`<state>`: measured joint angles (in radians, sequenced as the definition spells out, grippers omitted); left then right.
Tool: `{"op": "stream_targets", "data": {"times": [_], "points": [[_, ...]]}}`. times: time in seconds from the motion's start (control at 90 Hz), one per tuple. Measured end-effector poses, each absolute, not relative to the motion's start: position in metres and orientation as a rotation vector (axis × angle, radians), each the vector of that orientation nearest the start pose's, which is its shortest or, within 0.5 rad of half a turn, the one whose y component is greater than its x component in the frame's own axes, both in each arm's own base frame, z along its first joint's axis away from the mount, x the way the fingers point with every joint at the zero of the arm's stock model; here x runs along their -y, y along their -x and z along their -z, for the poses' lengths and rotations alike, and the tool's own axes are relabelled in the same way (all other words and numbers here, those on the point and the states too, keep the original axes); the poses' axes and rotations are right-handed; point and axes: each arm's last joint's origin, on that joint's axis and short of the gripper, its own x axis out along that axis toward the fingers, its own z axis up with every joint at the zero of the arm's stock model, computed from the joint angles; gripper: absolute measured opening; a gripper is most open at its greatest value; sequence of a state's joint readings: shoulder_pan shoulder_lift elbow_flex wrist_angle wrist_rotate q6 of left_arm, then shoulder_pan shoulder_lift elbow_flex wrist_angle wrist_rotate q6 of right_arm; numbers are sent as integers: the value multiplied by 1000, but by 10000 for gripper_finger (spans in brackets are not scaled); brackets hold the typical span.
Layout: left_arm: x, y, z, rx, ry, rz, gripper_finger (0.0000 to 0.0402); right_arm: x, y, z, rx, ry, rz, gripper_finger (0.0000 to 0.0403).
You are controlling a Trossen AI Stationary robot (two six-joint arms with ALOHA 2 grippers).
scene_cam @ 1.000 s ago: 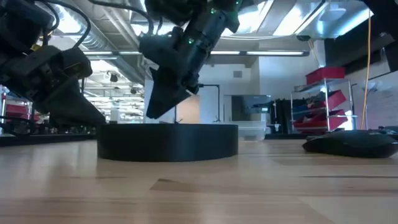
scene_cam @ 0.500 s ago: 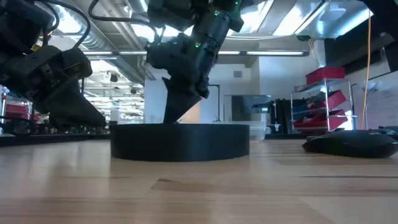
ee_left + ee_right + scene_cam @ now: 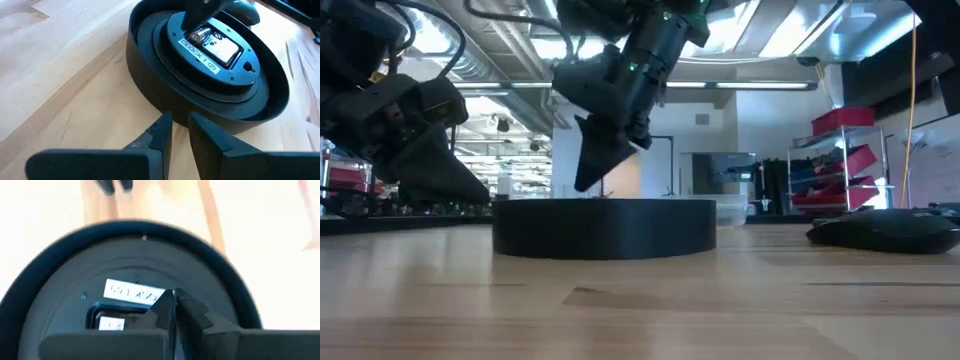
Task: Insert battery
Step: Insert the black battery into the wall clock
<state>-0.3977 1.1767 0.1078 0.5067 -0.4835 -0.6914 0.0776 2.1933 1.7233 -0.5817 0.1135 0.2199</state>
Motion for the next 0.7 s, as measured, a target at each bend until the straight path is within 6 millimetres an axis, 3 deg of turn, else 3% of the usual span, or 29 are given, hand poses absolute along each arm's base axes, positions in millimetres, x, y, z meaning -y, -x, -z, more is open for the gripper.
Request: {"op": "stream_targets", "data": {"times": [0.7], "points": [[53, -162, -114, -434, 434, -246, 46, -34, -462, -168, -1119, -141, 145, 0]]}}
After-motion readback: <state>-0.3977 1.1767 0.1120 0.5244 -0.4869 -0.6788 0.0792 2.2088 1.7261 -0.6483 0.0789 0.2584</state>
